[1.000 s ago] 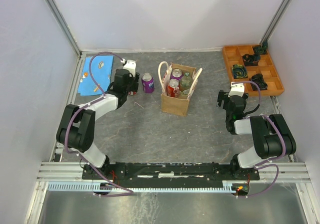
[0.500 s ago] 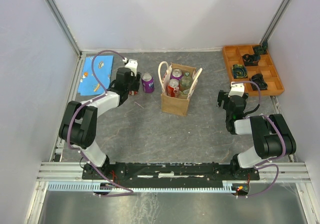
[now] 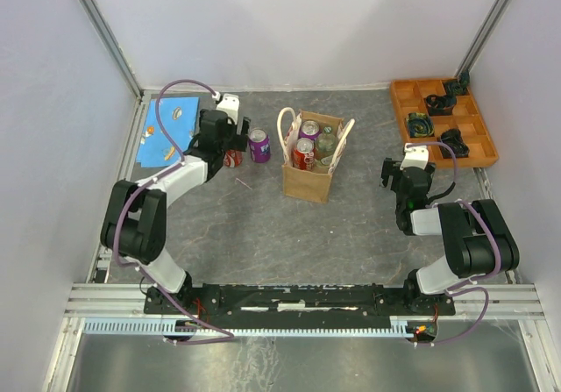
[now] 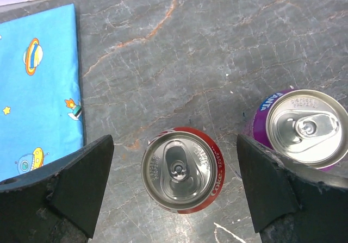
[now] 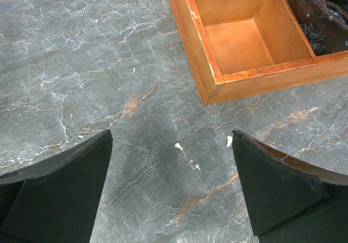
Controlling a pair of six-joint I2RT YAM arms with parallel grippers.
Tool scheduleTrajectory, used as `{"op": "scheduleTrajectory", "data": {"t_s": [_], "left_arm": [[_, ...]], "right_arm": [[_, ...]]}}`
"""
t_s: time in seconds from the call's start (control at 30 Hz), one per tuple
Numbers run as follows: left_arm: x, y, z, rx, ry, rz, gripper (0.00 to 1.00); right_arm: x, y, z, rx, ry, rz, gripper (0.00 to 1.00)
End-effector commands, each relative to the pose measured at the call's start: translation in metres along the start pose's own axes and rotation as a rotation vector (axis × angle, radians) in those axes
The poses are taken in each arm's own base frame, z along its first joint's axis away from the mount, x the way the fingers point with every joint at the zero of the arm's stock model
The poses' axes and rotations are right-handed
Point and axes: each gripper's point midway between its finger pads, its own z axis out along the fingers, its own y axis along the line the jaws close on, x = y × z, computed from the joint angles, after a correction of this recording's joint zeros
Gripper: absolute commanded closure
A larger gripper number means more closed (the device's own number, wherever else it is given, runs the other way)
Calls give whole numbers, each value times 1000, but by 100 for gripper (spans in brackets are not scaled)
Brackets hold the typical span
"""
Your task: Take the beverage out of the canvas bag
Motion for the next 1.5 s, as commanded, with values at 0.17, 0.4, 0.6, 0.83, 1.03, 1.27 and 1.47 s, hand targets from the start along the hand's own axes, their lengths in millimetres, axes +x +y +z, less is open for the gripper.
{"op": "scheduleTrajectory", "data": {"t_s": [0.17, 0.4, 0.6, 0.83, 1.03, 1.27, 1.47], "left_arm": [[-109, 21, -47, -20, -259, -62, 6], [-194, -35, -113, 294, -429, 106, 5], [-225, -124, -173, 695, -510, 327, 4], [-197, -195, -171, 1016, -434, 351, 4], [-169, -230, -146, 1127, -288, 316, 6], [-136, -240, -101, 1047, -144, 318, 6], [-103, -233, -66, 919, 1, 304, 4]], "right_arm": [[-20, -1, 3, 7, -57, 26, 1], [-20, -1, 3, 7, -58, 26, 1], [-19, -1, 3, 7, -57, 27, 1], [-20, -1, 3, 7, -58, 26, 1], [-20, -1, 3, 8, -58, 26, 1], [-19, -1, 3, 8, -57, 26, 1], [-20, -1, 3, 8, -58, 26, 1]]}}
